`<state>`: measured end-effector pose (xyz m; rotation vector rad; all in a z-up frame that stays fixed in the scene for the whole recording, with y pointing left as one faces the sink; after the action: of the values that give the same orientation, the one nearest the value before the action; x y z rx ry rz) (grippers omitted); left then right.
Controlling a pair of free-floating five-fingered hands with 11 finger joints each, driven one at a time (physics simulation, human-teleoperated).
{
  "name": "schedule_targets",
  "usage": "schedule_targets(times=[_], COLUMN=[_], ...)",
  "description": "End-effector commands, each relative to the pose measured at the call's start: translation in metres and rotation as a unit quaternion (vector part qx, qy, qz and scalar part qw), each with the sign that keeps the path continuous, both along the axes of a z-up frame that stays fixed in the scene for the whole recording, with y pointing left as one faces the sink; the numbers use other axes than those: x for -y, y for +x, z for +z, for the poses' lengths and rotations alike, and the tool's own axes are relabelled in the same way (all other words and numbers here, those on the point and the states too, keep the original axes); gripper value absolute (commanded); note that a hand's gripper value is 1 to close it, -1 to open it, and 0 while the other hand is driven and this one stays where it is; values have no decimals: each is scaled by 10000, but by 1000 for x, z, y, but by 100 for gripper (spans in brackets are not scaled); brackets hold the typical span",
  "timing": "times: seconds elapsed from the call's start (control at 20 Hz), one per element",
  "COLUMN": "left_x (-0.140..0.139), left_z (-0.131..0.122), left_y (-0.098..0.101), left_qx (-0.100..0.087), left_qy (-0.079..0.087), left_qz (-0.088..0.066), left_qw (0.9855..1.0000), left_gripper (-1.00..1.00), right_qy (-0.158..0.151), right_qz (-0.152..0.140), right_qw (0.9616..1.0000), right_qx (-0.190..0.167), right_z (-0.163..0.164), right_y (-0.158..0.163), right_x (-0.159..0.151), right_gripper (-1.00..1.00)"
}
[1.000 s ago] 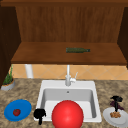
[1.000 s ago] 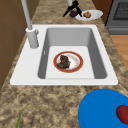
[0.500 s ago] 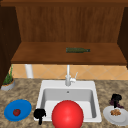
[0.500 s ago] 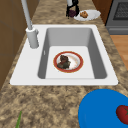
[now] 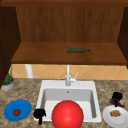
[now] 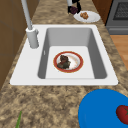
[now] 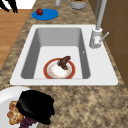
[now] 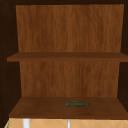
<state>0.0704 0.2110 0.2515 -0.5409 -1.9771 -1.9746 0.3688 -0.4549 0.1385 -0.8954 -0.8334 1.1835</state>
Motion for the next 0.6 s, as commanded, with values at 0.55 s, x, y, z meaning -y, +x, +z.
schedule_targets(times=[0.55], left_x=[0], left_z=[0], left_y=[0], left_qx=[0], left_qy=[0], left_qz=[0], left_qw=[10000], left_gripper=[0], right_qy=[-475], right_qz=[-133], right_qw=[9988], right_qx=[-17], right_z=[50], right_y=[-16], right_x=[-66], right_gripper=[100])
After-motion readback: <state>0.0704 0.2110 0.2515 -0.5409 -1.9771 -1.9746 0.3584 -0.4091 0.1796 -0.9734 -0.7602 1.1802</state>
